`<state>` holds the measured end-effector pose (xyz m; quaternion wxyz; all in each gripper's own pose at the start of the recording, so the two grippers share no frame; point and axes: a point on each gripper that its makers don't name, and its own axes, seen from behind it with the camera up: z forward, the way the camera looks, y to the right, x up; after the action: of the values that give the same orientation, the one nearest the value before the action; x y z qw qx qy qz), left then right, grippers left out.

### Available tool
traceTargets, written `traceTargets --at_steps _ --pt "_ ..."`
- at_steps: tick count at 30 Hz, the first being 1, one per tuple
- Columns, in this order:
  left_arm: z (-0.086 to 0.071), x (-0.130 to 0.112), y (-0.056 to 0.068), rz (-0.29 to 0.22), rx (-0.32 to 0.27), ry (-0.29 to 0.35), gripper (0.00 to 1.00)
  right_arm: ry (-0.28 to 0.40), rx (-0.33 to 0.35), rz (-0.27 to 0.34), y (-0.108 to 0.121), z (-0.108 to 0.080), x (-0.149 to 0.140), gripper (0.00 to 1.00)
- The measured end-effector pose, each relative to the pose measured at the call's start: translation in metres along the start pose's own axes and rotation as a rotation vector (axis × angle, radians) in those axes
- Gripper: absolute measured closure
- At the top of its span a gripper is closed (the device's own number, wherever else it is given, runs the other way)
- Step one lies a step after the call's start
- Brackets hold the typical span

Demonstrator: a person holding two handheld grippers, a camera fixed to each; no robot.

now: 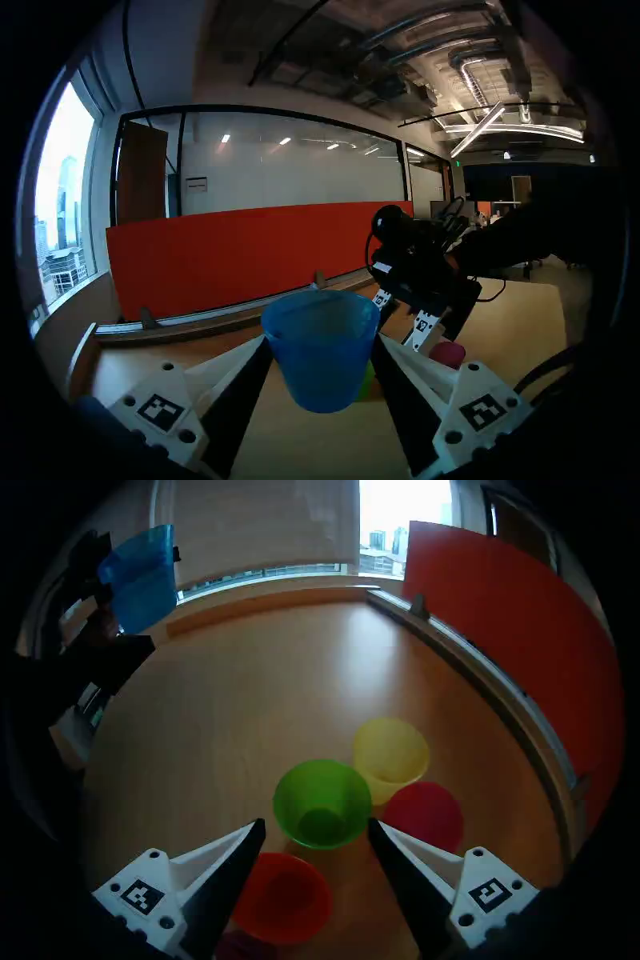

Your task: Pour water

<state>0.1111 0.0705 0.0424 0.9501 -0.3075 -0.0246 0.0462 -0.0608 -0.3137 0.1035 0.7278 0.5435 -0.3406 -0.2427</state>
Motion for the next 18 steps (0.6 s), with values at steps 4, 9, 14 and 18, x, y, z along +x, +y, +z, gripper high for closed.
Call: traceTargets --at_steps 4,9,14,18 --pt "-0.0002 -0.0008 -0.0001 0.0 0.001 0.0 0.18 -0.017 0.001 -0.011 0.0005 0.0004 -0.0005 0.01" --pt "-0.0011 -0.0023 -0.0013 0.0 0.003 -0.002 0.18 -0.039 0.0 -0.025 0.0012 0.0017 -0.0006 0.01" --pt "-0.0017 -0.0029 -0.0024 0.0 0.005 -0.003 0.18 -0.063 -0.002 -0.03 0.0016 0.0049 -0.0013 0.01" --pt "-0.0019 -0.0034 -0.0033 -0.002 0.005 -0.002 0.18 -0.077 0.001 -0.029 0.0007 0.0081 -0.0015 0.0"
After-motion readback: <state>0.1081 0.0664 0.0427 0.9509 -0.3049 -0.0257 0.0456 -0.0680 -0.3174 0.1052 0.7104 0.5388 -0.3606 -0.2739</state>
